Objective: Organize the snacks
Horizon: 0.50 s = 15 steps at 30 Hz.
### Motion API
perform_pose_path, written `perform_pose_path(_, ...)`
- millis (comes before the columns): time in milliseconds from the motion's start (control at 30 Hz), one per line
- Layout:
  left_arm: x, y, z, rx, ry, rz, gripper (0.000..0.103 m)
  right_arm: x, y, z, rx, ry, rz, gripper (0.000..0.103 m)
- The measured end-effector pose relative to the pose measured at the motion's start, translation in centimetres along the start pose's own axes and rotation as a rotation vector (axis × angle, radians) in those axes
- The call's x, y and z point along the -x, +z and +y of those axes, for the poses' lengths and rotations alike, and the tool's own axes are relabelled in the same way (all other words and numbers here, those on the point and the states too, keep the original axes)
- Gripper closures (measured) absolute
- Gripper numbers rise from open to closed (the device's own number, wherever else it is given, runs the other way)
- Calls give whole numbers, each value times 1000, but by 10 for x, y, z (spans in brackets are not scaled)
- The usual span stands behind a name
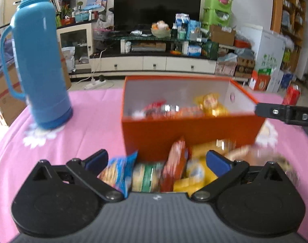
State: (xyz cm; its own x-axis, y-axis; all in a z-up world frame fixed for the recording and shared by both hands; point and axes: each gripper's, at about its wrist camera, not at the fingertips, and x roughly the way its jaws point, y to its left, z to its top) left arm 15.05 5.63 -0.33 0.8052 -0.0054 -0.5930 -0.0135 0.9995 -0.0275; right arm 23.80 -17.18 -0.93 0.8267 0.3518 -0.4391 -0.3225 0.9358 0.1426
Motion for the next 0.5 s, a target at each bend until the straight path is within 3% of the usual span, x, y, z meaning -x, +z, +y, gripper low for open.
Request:
perform_pose_path(100, 9, -20, 0, 0, -4, 26, 1, 24, -34, -12, -75, -24, 61, 19)
perform_pose_path(267, 8, -24, 3, 12, -23, 36, 1, 58, -89, -36, -214, -44, 131, 19)
perform_pose_path(500, 4, -26, 4, 29, -21, 52, 1, 56, -93, -50, -205, -93, 146, 19)
